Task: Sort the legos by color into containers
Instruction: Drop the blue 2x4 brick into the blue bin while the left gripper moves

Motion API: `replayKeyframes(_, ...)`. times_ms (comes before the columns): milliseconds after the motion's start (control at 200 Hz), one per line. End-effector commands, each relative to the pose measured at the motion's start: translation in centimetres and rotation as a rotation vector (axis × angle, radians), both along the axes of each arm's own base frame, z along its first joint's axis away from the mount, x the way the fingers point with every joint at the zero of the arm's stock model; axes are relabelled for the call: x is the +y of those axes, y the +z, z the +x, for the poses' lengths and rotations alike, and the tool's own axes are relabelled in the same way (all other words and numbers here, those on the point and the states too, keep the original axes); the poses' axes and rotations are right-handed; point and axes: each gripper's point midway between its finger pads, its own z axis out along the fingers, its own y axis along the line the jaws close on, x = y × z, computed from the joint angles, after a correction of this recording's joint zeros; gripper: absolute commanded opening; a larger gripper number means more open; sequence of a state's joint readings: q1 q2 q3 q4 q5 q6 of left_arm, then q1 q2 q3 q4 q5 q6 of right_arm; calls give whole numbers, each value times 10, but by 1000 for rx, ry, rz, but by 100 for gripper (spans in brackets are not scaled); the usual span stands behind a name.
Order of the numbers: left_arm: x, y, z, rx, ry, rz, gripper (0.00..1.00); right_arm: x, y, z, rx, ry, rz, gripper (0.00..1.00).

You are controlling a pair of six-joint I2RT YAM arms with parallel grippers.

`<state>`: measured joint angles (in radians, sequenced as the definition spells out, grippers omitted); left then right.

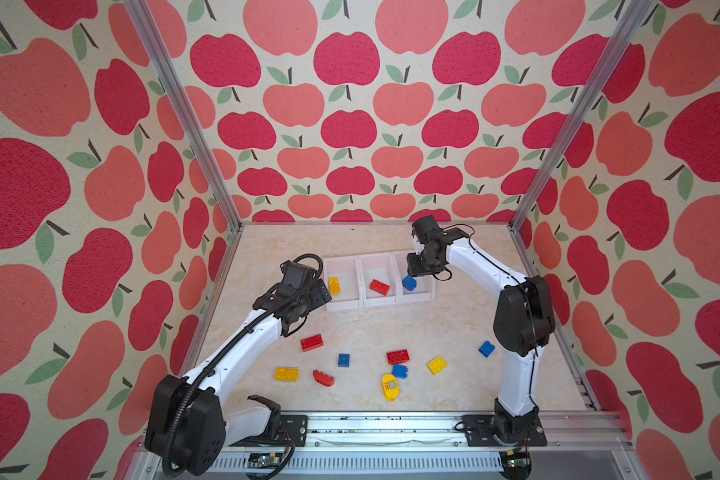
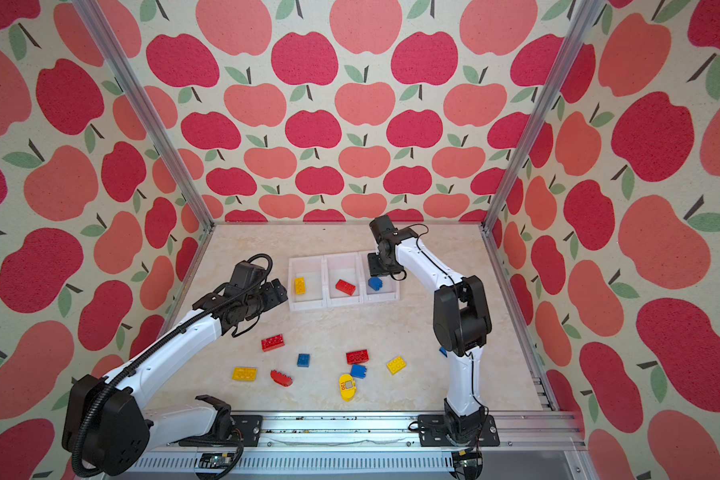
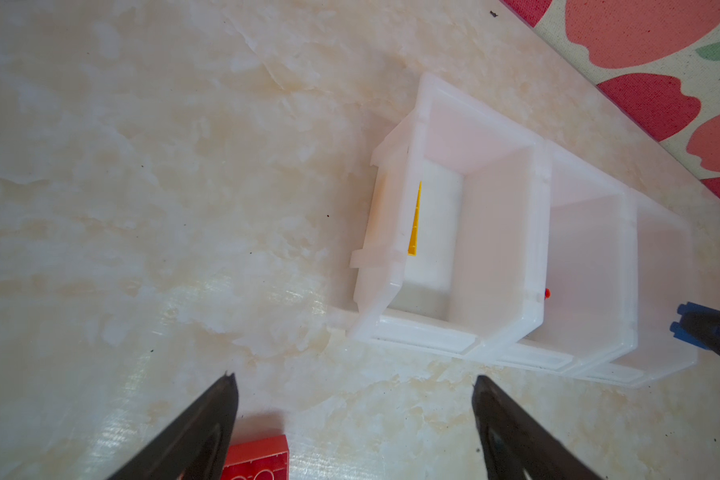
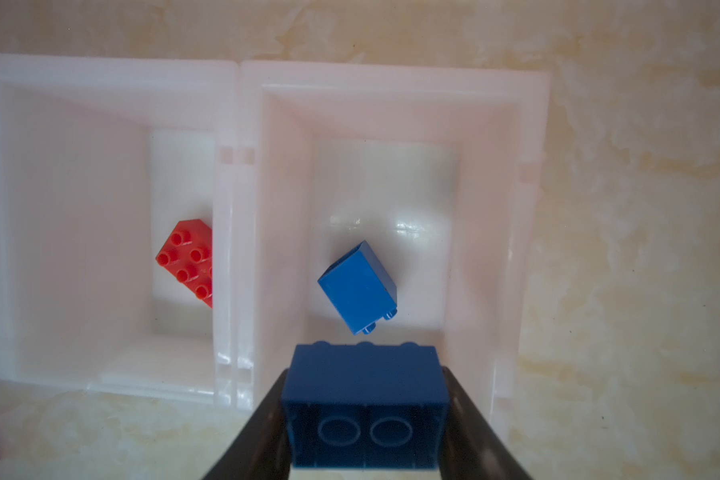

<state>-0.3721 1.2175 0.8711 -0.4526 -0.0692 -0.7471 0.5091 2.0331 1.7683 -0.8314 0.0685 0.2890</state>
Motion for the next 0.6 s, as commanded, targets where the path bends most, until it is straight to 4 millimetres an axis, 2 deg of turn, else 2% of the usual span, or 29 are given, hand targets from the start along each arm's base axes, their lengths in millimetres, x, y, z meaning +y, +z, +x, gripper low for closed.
replayKeyframes(0,7,-5,-10,23,24,-4,91,7,-3,16,1,-9,12,45)
replayKeyframes(165,9,-5,-15,24,35,-7,91,11,-15,31,18,-7,-2,47)
replayKeyframes(305,11,-7,-17,29,43,-7,91,13,-15,39,17,-4,-5,56)
replayKeyframes(425,11,-9,-18,35,44,-5,91,14,-13,40,17,3,-4,63)
replayKeyframes(595,11,-13,-19,50,47,-6,92,13,-11,38,20,4,-3,66)
